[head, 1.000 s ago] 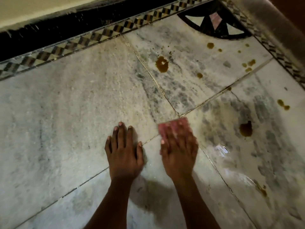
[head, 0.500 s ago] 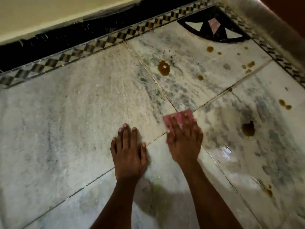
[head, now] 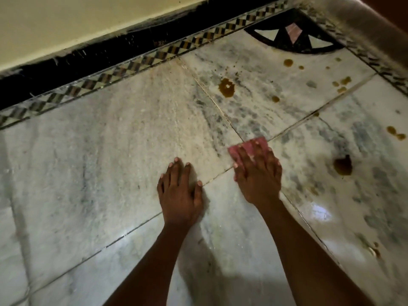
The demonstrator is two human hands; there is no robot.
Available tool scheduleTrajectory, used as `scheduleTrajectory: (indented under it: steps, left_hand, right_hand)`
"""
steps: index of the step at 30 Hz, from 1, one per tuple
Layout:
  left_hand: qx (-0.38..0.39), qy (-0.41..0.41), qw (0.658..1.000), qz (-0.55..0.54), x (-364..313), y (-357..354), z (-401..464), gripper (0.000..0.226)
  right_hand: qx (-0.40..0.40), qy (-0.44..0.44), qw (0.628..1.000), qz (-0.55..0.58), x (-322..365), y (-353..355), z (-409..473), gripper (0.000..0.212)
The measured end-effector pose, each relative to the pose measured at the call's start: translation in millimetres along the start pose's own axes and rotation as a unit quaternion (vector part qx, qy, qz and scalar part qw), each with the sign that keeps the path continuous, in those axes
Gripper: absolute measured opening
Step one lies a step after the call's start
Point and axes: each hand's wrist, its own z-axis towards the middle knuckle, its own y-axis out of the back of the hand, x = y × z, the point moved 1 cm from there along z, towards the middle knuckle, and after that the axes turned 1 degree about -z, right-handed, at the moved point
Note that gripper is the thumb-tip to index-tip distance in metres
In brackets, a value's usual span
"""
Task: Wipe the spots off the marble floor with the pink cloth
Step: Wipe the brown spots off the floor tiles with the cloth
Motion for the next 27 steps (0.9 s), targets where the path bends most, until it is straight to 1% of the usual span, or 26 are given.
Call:
scheduleTrajectory:
  steps: [2,3,4,5,6,8,10,11,13,15,17,18,20,23,25,26,27]
  left_hand:
    - [-0.032,-0.015,0.999,-0.037,0.7,5.9,26.1,0.052]
    - [-0.048,-0.022,0.998,-0.045,2.5,6.5,49.4,0.049]
    - [-0.055,-0.03,0.997,-0.042,5.4,8.6,77.3,0.05]
    - [-0.052,-0.036,0.998,-0.026,10.3,10.1,105.2,0.053]
    - [-0.046,-0.045,0.998,-0.004,15.0,7.7,135.5,0.056]
    - [-0.02,-0.053,0.998,0.025,26.5,2.1,185.5,0.062]
    - [-0.018,-0.04,0.998,0.034,37.1,-5.8,209.3,0.064]
    - [-0.028,-0.029,0.999,0.032,41.0,-9.0,213.7,0.064]
    - [-0.045,-0.011,0.999,0.018,44.0,-15.1,217.1,0.062]
    - [-0.055,-0.005,0.998,0.022,45.2,-16.2,217.4,0.062]
    - [-0.044,0.001,0.999,0.03,46.3,-14.6,219.8,0.063]
    - [-0.038,-0.002,0.999,0.034,45.2,-13.6,222.6,0.063]
    - [-0.021,0.002,0.999,0.036,43.9,-12.5,223.0,0.064]
    - [0.004,0.021,0.999,0.029,43.8,-11.5,226.3,0.064]
    - [0.017,0.024,0.999,0.027,42.4,-10.6,227.6,0.064]
    - [0.024,0.029,0.999,0.025,42.5,-9.1,230.0,0.065]
    - [0.027,0.031,0.999,0.028,41.8,-9.0,228.2,0.066]
  right_hand:
    - [0.009,-0.093,0.995,0.044,17.5,6.6,30.0,0.064]
    - [0.025,-0.106,0.992,0.058,33.3,8.4,49.8,0.065]
    - [0.045,-0.096,0.992,0.063,51.9,10.3,65.7,0.066]
    - [0.053,-0.064,0.995,0.056,68.1,6.2,75.5,0.066]
    - [0.044,-0.011,0.998,0.038,79.5,1.0,82.0,0.066]
    - [-0.011,0.08,0.997,-0.003,83.2,-11.8,75.7,0.063]
    - [-0.067,0.127,0.989,-0.027,64.6,-19.4,50.0,0.061]
    - [-0.086,0.125,0.988,-0.032,51.2,-22.2,39.0,0.06]
    - [-0.102,0.06,0.993,-0.017,29.2,-22.3,35.0,0.058]
    - [-0.099,-0.026,0.995,-0.003,29.0,-19.3,50.0,0.062]
    - [-0.059,-0.084,0.994,0.027,49.3,-14.8,77.8,0.064]
    - [-0.032,-0.092,0.994,0.041,63.7,-10.9,95.5,0.063]
    - [0.017,-0.057,0.998,0.036,89.0,-3.0,118.4,0.062]
    - [0.045,0.05,0.997,-0.024,101.3,-4.2,111.4,0.063]
    - [0.024,0.121,0.991,-0.05,86.0,-7.8,76.4,0.062]
    - [0.006,0.134,0.989,-0.056,76.1,-7.6,63.2,0.06]
    - [-0.013,0.118,0.992,-0.053,64.3,-7.7,53.9,0.058]
